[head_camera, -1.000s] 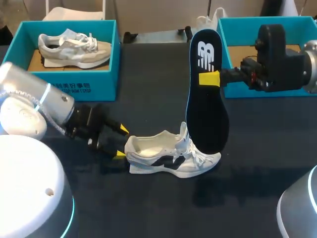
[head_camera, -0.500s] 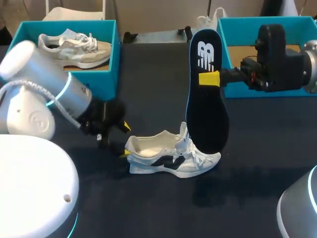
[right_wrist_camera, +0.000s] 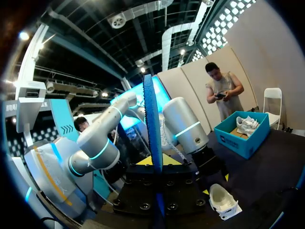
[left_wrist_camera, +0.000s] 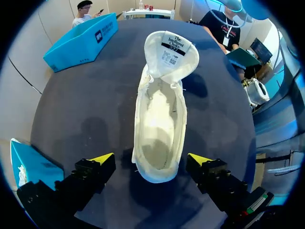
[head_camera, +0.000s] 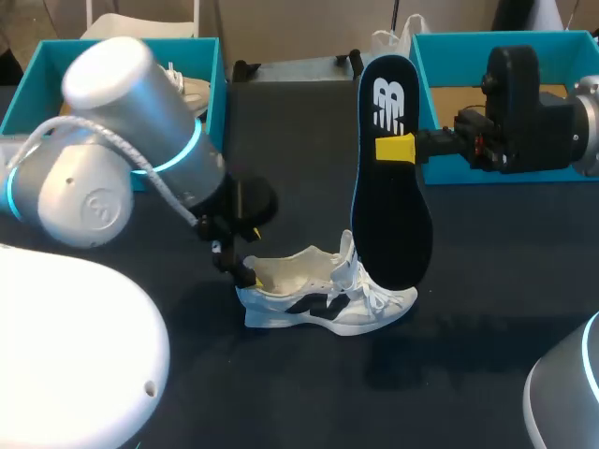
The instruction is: Take the shoe out of the shoebox, open the shoe tongue, remove and reinsert the insole, then place the shoe into the shoebox
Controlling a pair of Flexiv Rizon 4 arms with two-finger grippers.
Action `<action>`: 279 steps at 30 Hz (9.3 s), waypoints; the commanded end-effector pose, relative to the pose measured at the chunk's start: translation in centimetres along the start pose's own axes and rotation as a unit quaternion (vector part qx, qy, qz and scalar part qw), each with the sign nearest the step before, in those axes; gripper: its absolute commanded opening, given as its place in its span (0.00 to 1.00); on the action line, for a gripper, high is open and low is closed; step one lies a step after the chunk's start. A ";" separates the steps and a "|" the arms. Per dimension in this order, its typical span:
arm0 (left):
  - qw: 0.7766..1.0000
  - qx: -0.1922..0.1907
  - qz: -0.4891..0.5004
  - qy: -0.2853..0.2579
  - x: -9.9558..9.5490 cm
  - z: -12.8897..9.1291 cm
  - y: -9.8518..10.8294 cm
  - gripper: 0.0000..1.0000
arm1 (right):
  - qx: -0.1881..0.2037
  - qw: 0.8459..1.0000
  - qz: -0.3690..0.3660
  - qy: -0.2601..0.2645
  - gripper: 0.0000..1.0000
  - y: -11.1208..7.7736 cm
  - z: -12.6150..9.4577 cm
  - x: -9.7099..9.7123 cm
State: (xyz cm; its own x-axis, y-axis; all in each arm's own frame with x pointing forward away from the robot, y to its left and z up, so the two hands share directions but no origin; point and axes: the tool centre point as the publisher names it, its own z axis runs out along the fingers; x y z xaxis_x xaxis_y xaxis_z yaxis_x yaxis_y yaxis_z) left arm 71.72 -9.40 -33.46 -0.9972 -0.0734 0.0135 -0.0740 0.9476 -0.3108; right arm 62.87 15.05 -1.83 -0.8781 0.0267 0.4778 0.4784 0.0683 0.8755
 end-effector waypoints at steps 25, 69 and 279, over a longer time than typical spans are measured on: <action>0.992 -0.115 0.040 -0.022 -2.1 1.3 -6.5 1.00 | 0.000 1.000 0.000 0.000 0.00 0.1 0.3 -0.1; 0.994 -0.073 0.068 0.034 -2.8 6.1 -6.7 0.00 | 0.000 1.000 0.000 0.000 0.00 0.1 0.3 -0.1; 0.546 0.392 0.613 -0.415 -8.5 -13.9 -13.2 1.00 | -0.010 0.947 0.321 0.026 0.00 1.5 -3.1 -21.3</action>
State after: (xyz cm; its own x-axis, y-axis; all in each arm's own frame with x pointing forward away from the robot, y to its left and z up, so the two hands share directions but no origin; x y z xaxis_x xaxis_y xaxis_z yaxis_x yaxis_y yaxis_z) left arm 81.05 -16.87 -16.20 0.0783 0.0436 -0.9960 0.9960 0.0405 0.0801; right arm 81.39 11.16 -10.37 -0.4066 0.0119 0.9135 0.9136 0.0067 0.4065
